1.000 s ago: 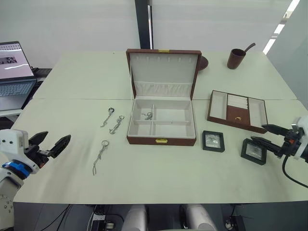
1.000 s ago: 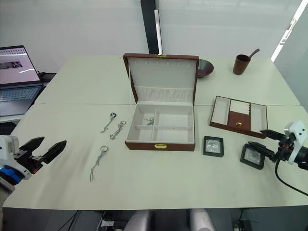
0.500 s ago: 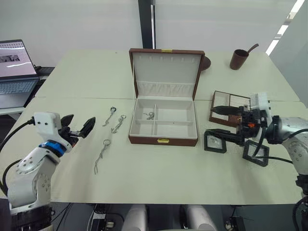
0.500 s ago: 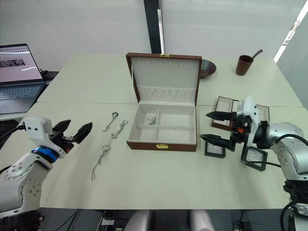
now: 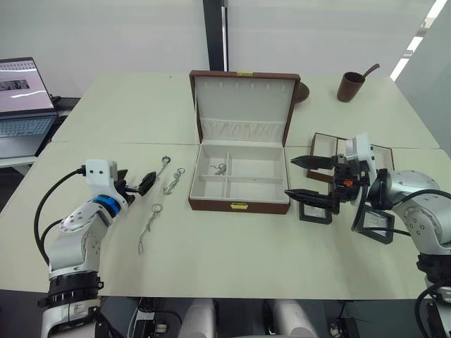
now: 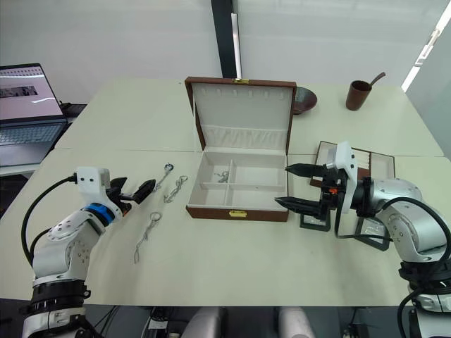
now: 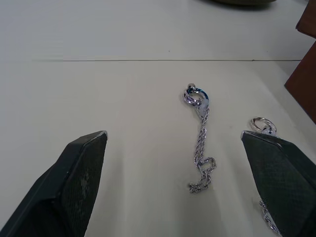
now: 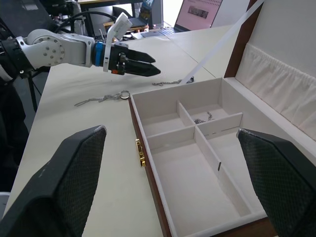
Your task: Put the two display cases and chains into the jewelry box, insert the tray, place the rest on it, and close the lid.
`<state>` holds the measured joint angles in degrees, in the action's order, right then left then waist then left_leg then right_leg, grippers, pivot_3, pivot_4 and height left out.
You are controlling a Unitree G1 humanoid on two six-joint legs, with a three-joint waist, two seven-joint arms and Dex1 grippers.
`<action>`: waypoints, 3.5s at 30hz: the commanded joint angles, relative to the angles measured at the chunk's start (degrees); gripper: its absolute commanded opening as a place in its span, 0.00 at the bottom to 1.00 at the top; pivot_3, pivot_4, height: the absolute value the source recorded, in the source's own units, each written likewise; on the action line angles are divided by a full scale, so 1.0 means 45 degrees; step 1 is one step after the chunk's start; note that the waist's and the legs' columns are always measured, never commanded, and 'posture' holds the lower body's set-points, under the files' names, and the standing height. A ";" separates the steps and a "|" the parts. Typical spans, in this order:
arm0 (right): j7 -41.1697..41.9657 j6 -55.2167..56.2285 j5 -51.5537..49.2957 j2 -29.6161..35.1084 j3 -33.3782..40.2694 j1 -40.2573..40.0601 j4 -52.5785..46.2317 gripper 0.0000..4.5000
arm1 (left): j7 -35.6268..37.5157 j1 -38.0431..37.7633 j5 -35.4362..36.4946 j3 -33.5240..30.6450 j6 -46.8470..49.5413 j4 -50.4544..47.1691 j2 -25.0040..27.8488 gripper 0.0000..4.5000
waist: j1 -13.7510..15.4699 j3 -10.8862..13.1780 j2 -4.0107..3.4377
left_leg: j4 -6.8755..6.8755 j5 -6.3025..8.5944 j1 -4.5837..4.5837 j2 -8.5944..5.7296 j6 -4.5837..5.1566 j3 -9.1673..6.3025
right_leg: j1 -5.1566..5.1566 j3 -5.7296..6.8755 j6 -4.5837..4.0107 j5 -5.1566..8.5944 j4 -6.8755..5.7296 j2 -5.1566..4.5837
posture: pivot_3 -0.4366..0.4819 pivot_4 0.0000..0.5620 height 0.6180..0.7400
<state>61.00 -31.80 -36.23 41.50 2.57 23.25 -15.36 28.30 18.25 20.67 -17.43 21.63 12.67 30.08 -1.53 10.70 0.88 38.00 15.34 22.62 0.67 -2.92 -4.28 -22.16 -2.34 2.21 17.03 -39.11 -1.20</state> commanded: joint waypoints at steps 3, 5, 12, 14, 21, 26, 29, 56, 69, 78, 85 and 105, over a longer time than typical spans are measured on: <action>-0.0068 0.0088 -0.0050 0.0003 0.0117 0.0154 -0.0347 1.00 | 0.0287 0.1302 -0.0738 0.0502 -0.0987 0.1842 0.0170 1.00 | -0.0002 0.0000 0.0000 | 0.0000 -0.0001 -0.0002 0.0001 0.0000 -0.0001 | -0.0002 0.0002 0.0000 0.0000 -0.0004 0.0001 | 0.48 0.27 1.00; -0.0091 0.0084 -0.0057 0.0024 0.0146 0.0124 -0.0369 1.00 | 0.0320 0.1674 -0.0942 0.0652 -0.1198 0.2468 0.0148 1.00 | -0.0003 0.0000 0.0000 | 0.0001 -0.0001 -0.0002 0.0000 0.0000 0.0000 | -0.0002 0.0000 0.0000 0.0000 -0.0004 0.0001 | 0.48 0.27 1.00; -0.0189 -0.0001 -0.0139 0.0111 0.0271 -0.0120 -0.0568 1.00 | 0.0506 0.2596 -0.1601 0.1147 -0.1850 0.4303 0.0102 1.00 | -0.0008 0.0000 0.0000 | 0.0001 -0.0001 0.0002 0.0000 0.0000 -0.0002 | -0.0007 0.0001 0.0000 0.0000 -0.0005 0.0001 | 0.48 0.27 1.00; -0.0218 -0.0007 -0.0160 0.0116 0.0271 -0.0148 -0.0614 1.00 | 0.0554 0.2765 -0.1749 0.1252 -0.1940 0.4654 0.0090 1.00 | -0.0008 -0.0001 0.0001 | 0.0002 -0.0001 0.0001 -0.0001 0.0000 -0.0001 | -0.0006 0.0000 0.0000 0.0000 -0.0007 0.0001 | 0.48 0.27 1.00; -0.0268 -0.0010 -0.0166 0.0162 0.0265 -0.0220 -0.0699 1.00 | 0.0826 0.2907 -0.2367 0.1717 -0.2044 0.5362 0.0164 1.00 | -0.0009 -0.0003 0.0001 | 0.0005 -0.0002 -0.0003 -0.0005 0.0001 -0.0003 | -0.0004 -0.0002 0.0001 -0.0001 -0.0016 -0.0001 | 0.48 0.27 1.00; -0.0281 -0.0006 -0.0155 0.0149 0.0238 -0.0254 -0.0701 1.00 | 0.0905 0.2795 -0.2363 0.1728 -0.1994 0.5417 0.0095 0.91 | -0.0009 -0.0007 0.0001 | 0.0006 -0.0001 -0.0004 -0.0006 0.0001 -0.0004 | -0.0003 -0.0005 0.0001 -0.0001 -0.0017 -0.0002 | 0.48 0.27 1.00; -0.0287 0.0007 -0.0133 0.0146 0.0224 -0.0259 -0.0680 1.00 | 0.0928 0.2719 -0.2326 0.1714 -0.1962 0.5344 0.0070 0.73 | -0.0011 -0.0010 -0.0001 | 0.0006 -0.0001 -0.0008 -0.0005 0.0001 -0.0005 | 0.0000 -0.0005 0.0001 -0.0001 -0.0019 -0.0002 | 0.48 0.27 1.00; -0.0080 0.0159 -0.0242 0.0071 0.0231 0.0071 -0.0540 1.00 | 0.0361 0.1511 -0.1462 0.0701 -0.1946 0.3450 0.0030 0.00 | -0.0083 -0.0014 -0.0007 | 0.0002 -0.0001 -0.0035 0.0005 0.0002 -0.0011 | -0.0006 -0.0032 0.0001 0.0000 -0.0045 0.0002 | 0.48 0.27 1.00; -0.0009 0.0044 -0.0634 0.0113 0.0306 0.0222 -0.0906 1.00 | 0.0719 0.0036 0.0307 -0.0385 0.0494 -0.1478 0.0718 0.00 | -0.0030 -0.0011 -0.0001 | 0.0004 -0.0001 -0.0007 0.0007 0.0001 -0.0034 | -0.0012 -0.0010 0.0000 0.0000 -0.0034 -0.0002 | 0.48 0.27 1.00; 0.0078 -0.0094 -0.0997 0.0334 0.0376 0.0251 -0.1542 1.00 | 0.2097 -0.0230 0.1522 -0.0546 0.2164 -0.3710 0.2399 0.00 | -0.0035 -0.0010 -0.0002 | 0.0000 -0.0001 -0.0007 0.0007 0.0001 -0.0034 | -0.0011 -0.0009 0.0001 0.0000 -0.0024 0.0001 | 0.48 0.27 1.00; -0.0061 0.0084 -0.0781 0.0281 0.0359 0.0114 -0.1463 1.00 | 0.3280 0.0228 0.2862 0.0026 0.3608 -0.5257 0.2864 0.00 | -0.0035 -0.0009 -0.0001 | -0.0002 -0.0001 -0.0003 0.0008 0.0001 -0.0031 | -0.0010 -0.0005 0.0001 0.0000 -0.0017 0.0001 | 0.48 0.27 1.00; -0.1618 0.0374 -0.0667 -0.0037 0.0728 -0.1486 -0.2634 1.00 | 0.5785 0.2792 0.2610 0.3298 0.4041 -0.4256 0.2732 0.00 | -0.0058 -0.0007 0.0002 | -0.0001 -0.0001 0.0009 0.0005 0.0001 -0.0001 | -0.0013 -0.0001 0.0000 0.0001 -0.0010 0.0013 | 0.48 0.27 1.00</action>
<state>54.44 -31.17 -38.96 41.33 3.71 16.53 -24.86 53.33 30.16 33.27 -2.98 40.90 -6.57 41.83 -1.79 10.66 0.88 38.00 15.34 22.66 0.69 -2.92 -4.28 -22.21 -2.34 2.21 17.04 -39.15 -1.13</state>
